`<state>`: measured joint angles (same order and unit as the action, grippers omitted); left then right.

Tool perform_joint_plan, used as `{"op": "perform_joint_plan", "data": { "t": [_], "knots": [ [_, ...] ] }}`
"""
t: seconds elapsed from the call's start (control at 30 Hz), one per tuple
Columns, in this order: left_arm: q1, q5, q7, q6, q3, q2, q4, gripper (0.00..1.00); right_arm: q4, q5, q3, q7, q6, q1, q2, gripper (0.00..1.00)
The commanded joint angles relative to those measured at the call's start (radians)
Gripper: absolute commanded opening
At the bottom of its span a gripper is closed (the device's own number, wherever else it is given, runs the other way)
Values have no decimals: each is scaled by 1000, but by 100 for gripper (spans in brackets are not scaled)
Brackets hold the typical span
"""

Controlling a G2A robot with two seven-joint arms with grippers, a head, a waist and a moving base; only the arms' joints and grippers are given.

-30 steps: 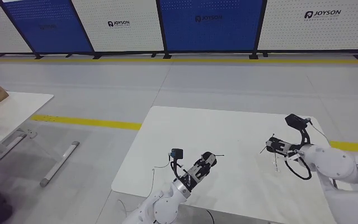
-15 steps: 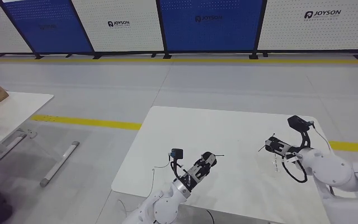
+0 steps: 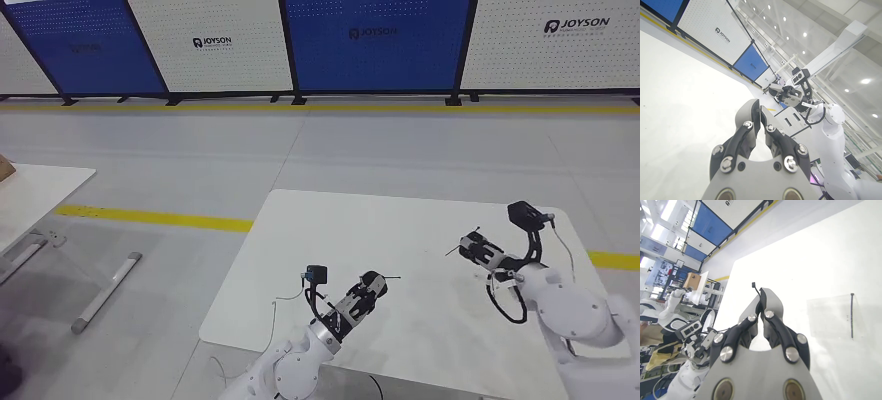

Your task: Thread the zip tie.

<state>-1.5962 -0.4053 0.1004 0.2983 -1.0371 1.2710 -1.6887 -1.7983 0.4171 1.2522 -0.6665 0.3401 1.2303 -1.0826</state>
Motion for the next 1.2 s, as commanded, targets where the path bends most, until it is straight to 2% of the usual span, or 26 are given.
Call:
{"op": "perform_joint_plan", "data": {
  "t": [0.0, 0.6, 0.67, 0.77, 0.83, 0.87, 1.17],
  "knots": [
    [0, 0, 0, 0, 0, 0, 0, 0, 14, 35, -33, 63, 0, 6, -14, 0],
    [1, 1, -1, -1, 1, 0, -1, 0, 14, 35, -33, 63, 0, 6, -14, 0],
    [6, 14, -18, -2, 11, 1, -13, 0, 14, 35, -33, 63, 0, 6, -14, 0],
    [19, 104, -100, 3, 18, 1, -45, 0, 14, 35, -33, 63, 0, 6, -14, 0],
    [27, 155, -138, -18, 9, 0, -74, 0, 14, 35, -33, 63, 0, 6, -14, 0],
    [29, 158, -142, -29, 3, -1, -81, 0, 14, 35, -33, 63, 0, 6, -14, 0],
    [29, 158, -142, -29, 3, -1, -81, 0, 14, 35, -33, 63, 0, 6, -14, 0]
  ]
}}
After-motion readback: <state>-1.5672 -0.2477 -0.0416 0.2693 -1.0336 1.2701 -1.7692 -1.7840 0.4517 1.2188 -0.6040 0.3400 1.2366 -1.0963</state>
